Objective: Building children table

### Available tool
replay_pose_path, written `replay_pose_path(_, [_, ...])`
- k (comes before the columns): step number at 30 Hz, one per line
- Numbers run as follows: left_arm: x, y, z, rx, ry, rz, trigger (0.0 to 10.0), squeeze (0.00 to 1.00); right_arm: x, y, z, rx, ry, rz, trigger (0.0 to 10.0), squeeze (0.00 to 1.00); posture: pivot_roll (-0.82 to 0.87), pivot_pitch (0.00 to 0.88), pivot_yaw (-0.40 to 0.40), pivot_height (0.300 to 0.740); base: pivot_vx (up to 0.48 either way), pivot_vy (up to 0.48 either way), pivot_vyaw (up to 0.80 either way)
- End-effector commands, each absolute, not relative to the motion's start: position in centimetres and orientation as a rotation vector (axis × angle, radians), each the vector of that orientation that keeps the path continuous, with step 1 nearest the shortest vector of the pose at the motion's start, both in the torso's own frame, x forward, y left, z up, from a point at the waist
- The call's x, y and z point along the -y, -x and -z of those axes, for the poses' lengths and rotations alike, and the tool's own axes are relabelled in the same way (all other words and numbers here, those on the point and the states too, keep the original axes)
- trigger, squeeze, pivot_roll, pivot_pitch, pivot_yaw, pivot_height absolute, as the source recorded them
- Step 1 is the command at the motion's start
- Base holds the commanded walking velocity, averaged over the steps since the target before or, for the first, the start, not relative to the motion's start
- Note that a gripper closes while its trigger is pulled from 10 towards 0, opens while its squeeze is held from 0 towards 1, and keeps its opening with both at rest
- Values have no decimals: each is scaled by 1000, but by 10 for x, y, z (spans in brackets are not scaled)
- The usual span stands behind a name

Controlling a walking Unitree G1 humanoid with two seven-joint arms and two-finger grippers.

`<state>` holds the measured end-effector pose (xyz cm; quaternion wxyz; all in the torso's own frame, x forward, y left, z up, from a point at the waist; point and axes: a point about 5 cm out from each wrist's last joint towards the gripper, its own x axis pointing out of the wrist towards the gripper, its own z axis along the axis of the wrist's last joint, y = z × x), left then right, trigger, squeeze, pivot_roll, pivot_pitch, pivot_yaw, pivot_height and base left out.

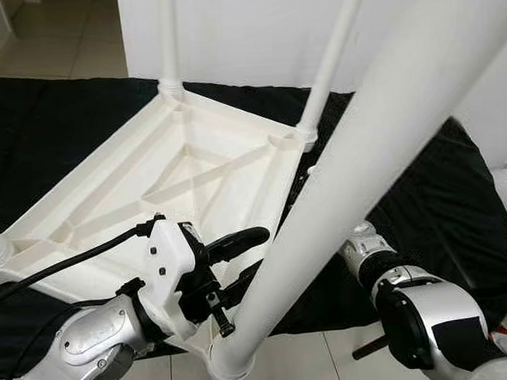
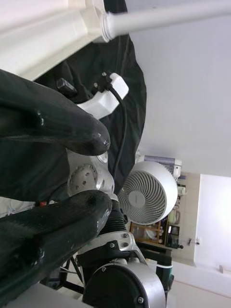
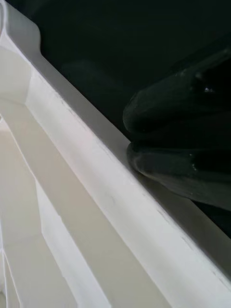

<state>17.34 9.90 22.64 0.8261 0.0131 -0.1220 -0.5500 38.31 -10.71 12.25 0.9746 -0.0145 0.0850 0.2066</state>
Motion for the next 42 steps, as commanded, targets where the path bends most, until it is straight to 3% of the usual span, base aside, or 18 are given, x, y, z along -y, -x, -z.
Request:
replay_pose_path(1, [-93,-168,-229,268,-22,1204,10000,0,88,-380,-123,-173,37,-523,10000,0,138,113,-173,740,0,0,0])
replay_pose_path(5, [-90,-166,-232,285,-8,1221,10000,0,70,-380,-134,-114,29,-609,10000,0,116,103,-150,740,0,0,0])
replay_pose_path(9, [-89,-166,-232,288,-3,1225,10000,0,71,-382,-136,-101,35,-593,10000,0,111,97,-145,740,0,0,0])
replay_pose_path(13, [-90,-171,-230,287,-14,1236,10000,0,98,-386,-136,-81,34,-426,10000,0,93,77,-128,740,0,0,0])
replay_pose_path(16, [-90,-171,-230,287,-14,1236,10000,0,98,-386,-136,-81,34,-426,10000,0,93,77,-128,740,0,0,0])
replay_pose_path(17, [-90,-174,-228,283,-31,1234,10000,0,110,-386,-134,-72,31,-377,10000,0,83,69,-123,740,0,0,0])
replay_pose_path(18, [-88,-184,-223,273,-80,1187,10000,0,127,-383,-130,-43,19,-320,10000,0,74,50,-123,740,0,0,0])
replay_pose_path(23, [-83,-211,-211,212,-151,1040,10000,0,159,-365,-116,25,12,-231,10000,0,46,31,-129,740,0,0,0])
replay_pose_path(30, [-93,-251,-195,69,-120,789,10000,0,178,-334,-109,103,-52,-152,10000,0,20,7,-126,740,0,0,0])
replay_pose_path(38, [-103,-248,-190,38,-85,860,10000,0,183,-308,-118,165,-94,-208,10000,0,3,0,-114,740,0,0,0])
replay_pose_path(42, [-122,-256,-173,-17,-103,758,10000,0,189,-294,-120,158,-79,-229,10000,0,-9,0,-105,740,0,0,0])
